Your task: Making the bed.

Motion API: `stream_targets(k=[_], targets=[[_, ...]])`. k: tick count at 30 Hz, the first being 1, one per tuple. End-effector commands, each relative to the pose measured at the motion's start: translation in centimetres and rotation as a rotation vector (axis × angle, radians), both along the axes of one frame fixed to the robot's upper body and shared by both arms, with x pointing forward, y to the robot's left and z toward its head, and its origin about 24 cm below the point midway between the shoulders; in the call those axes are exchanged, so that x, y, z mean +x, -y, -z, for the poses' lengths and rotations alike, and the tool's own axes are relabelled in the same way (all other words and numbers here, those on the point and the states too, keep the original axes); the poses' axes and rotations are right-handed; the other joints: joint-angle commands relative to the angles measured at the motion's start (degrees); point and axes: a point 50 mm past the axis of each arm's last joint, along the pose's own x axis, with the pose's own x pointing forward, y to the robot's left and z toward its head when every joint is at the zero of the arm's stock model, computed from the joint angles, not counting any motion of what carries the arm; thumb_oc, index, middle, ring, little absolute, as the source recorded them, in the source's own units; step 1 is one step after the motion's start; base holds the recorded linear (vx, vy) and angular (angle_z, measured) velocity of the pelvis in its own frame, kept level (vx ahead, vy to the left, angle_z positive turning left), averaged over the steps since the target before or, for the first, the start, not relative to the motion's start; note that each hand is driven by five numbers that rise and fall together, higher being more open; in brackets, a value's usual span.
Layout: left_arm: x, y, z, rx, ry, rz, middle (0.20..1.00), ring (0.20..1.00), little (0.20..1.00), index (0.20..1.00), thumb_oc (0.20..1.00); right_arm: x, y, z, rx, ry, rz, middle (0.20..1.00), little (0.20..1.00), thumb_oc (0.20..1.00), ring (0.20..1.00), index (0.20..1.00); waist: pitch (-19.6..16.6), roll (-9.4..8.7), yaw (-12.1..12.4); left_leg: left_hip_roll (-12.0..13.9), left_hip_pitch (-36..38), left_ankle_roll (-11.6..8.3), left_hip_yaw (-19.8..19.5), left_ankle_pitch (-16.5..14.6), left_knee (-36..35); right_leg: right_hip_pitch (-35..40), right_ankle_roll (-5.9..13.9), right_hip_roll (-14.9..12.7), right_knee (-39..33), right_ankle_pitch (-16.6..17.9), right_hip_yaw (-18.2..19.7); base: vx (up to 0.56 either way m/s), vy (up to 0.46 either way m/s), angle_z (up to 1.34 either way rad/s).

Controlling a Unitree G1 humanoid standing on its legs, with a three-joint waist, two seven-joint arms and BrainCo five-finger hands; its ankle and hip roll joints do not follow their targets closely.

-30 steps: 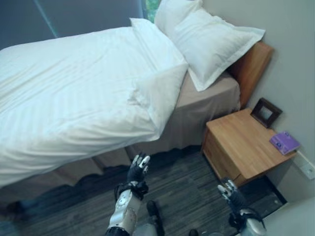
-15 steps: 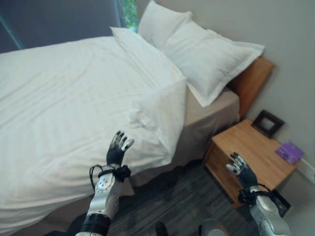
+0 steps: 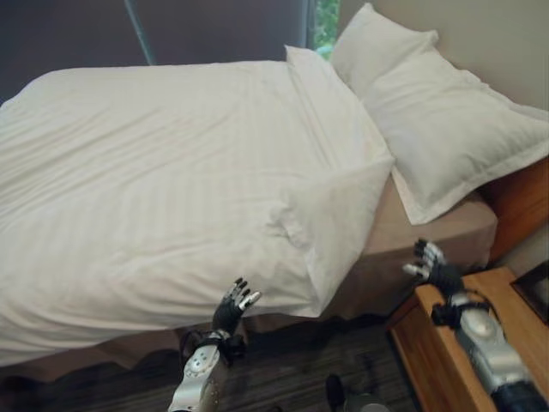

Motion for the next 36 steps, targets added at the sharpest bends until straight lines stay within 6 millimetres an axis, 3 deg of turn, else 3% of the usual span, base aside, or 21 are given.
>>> stream_targets(k=[1, 2, 3, 4, 5, 8, 9, 11, 15, 22, 23, 27, 28, 36], targets=[[1.1, 0.7, -1.8, -0.096, 0.094, 0.068, 1.0, 1.0, 1.0, 1.0, 1.0, 6.4, -1.3, -8.4, -0.232, 0.215, 0.02, 1.0, 1.0, 1.0, 1.0, 1.0, -0.4, -0.05, 3.3, 0.8, -2.1, -1.76, 2.0, 1.5, 0.6, -4.5, 3.66, -3.1, 4.7, -2.6, 1.6, 0.0, -0.081, 0.24], [1.1, 0.7, -1.8, -0.096, 0.094, 0.068, 1.0, 1.0, 1.0, 1.0, 1.0, 6.4, -1.3, -8.5, -0.232, 0.215, 0.02, 1.0, 1.0, 1.0, 1.0, 1.0, -0.4, -0.04, 3.3, 0.8, -2.1, -1.76, 2.0, 1.5, 0.6, -4.5, 3.66, -3.1, 4.7, -2.6, 1.6, -0.02, -0.09, -0.03], [0.8, 0.9, -1.8, -0.107, 0.084, 0.096, 1.0, 1.0, 1.0, 1.0, 1.0, 8.7, -2.9, -11.7, -0.326, 0.266, 0.035, 1.0, 1.0, 1.0, 1.0, 1.0, 0.1, 0.64, 4.5, 0.8, -3.2, -2.0, 1.4, 2.0, 0.6, -4.9, 3.35, -3.1, 4.2, -2.6, 1.4, -0.01, -0.069, 0.04], [0.9, 1.0, -2.0, -0.098, 0.09, 0.111, 1.0, 1.0, 1.0, 1.0, 1.0, 9.5, -3.8, -13.0, -0.352, 0.287, 0.042, 1.0, 1.0, 1.0, 1.0, 1.0, 0.2, 0.94, 5.0, 0.8, -3.9, -2.06, 1.1, 2.2, 0.6, -5.1, 3.21, -3.1, 4.0, -2.6, 1.2, -0.01, -0.069, 0.01], [0.9, 1.0, -2.0, -0.098, 0.091, 0.11, 1.0, 1.0, 1.0, 1.0, 1.0, 9.5, -3.9, -13.1, -0.353, 0.288, 0.041, 1.0, 1.0, 1.0, 1.0, 1.0, 0.3, 0.98, 4.9, 0.8, -3.9, -2.06, 1.0, 2.2, 0.6, -5.2, 3.21, -3.1, 4.0, -2.6, 1.2, -0.02, -0.042, 0.17], [1.4, 0.5, -2.9, -0.095, 0.125, 0.093, 1.0, 1.0, 1.0, 1.0, 1.0, 10.9, -8.7, -16.9, -0.436, 0.396, -0.011, 1.0, 1.0, 1.0, 1.0, 1.0, 1.2, 2.56, 5.7, 0.9, -6.7, -2.48, 0.1, 3.3, 0.6, -7.3, 2.72, -3.0, 3.7, -2.4, 1.0, -0.04, -0.046, 0.25], [1.4, 0.5, -2.9, -0.096, 0.125, 0.093, 1.0, 1.0, 1.0, 1.0, 1.0, 10.9, -8.7, -16.9, -0.436, 0.397, -0.012, 1.0, 1.0, 1.0, 1.0, 1.0, 1.2, 2.57, 5.7, 0.9, -6.8, -2.49, 0.1, 3.3, 0.6, -7.4, 2.71, -3.0, 3.7, -2.4, 1.0, -0.02, -0.082, 0.01], [1.7, 0.8, -3.2, -0.098, 0.137, 0.1, 1.0, 1.0, 1.0, 1.0, 1.0, 11.4, -11.2, -18.5, -0.549, 0.428, -0.035, 1.0, 1.0, 1.0, 1.0, 1.0, 1.9, 3.68, 6.3, 0.7, -9.1, -2.78, -1.0, 4.2, 0.6, -9.0, 2.34, -3.0, 3.7, -2.4, 0.4, -0.04, -0.057, 0.12], [1.8, 0.8, -3.2, -0.094, 0.136, 0.086, 1.0, 1.0, 1.0, 1.0, 1.0, 11.5, -13.1, -19.8, -0.713, 0.479, -0.045, 1.0, 1.0, 1.0, 1.0, 1.0, 2.8, 5.3, 6.8, 0.6, -12.1, -3.31, -2.3, 5.3, 0.6, -11.5, 1.97, -3.0, 4.6, -2.7, -0.7, -0.05, -0.035, 0.2], [1.7, 1.0, -3.6, -0.095, 0.154, 0.09, 1.0, 1.0, 1.0, 1.0, 1.0, 11.6, -13.5, -22.1, -0.939, 0.535, -0.001, 1.0, 1.0, 1.0, 1.0, 1.0, 4.5, 8.12, 7.8, 0.1, -15.4, -3.66, -3.6, 6.5, 0.6, -15.2, 1.63, -3.0, 6.0, -3.0, -1.2, -0.03, -0.008, 0.09], [1.9, 0.8, -3.7, -0.092, 0.166, 0.066, 1.0, 1.0, 1.0, 1.0, 1.0, 11.4, -13.8, -24.0, -0.985, 0.594, 0.029, 1.0, 1.0, 1.0, 1.0, 1.0, 5.8, 9.13, 8.5, -0.2, -17.6, -3.94, -3.7, 7.1, 0.6, -17.7, 1.58, -2.9, 6.5, -2.8, -0.8, -0.04, -0.017, -0.04], [2.0, 0.8, -3.8, -0.089, 0.173, 0.051, 1.0, 1.0, 1.0, 1.0, 1.0, 11.2, -14.0, -25.0, -1.046, 0.63, 0.041, 1.0, 1.0, 1.0, 1.0, 1.0, 6.5, 9.74, 8.9, -0.4, -19.4, -4.22, -3.7, 7.6, 0.6, -19.7, 1.55, -2.8, 6.9, -2.7, -0.4, -0.03, -0.023, -0.06], [2.0, 1.2, -3.8, -0.102, 0.171, 0.052, 1.0, 1.0, 1.0, 1.0, 1.0, 11.1, -14.3, -25.7, -1.165, 0.65, 0.048, 1.0, 1.0, 1.0, 1.0, 1.0, 7.8, 10.69, 9.5, -0.7, -21.7, -4.54, -3.6, 8.3, 0.6, -21.9, 1.47, -2.8, 6.8, -2.4, -0.1, -0.02, -0.02, 0.09], [2.1, 2.7, -3.5, -0.151, 0.161, 0.024, 1.0, 1.0, 1.0, 1.0, 1.0, 10.8, -14.7, -26.7, -1.326, 0.692, 0.055, 1.0, 1.0, 1.0, 1.0, 1.0, 9.9, 13.33, 9.9, -1.9, -28.2, -5.6, -2.9, 10.0, 0.6, -29.0, 1.56, -2.8, 7.4, -1.0, 1.8, -0.03, 0.013, -0.04]])
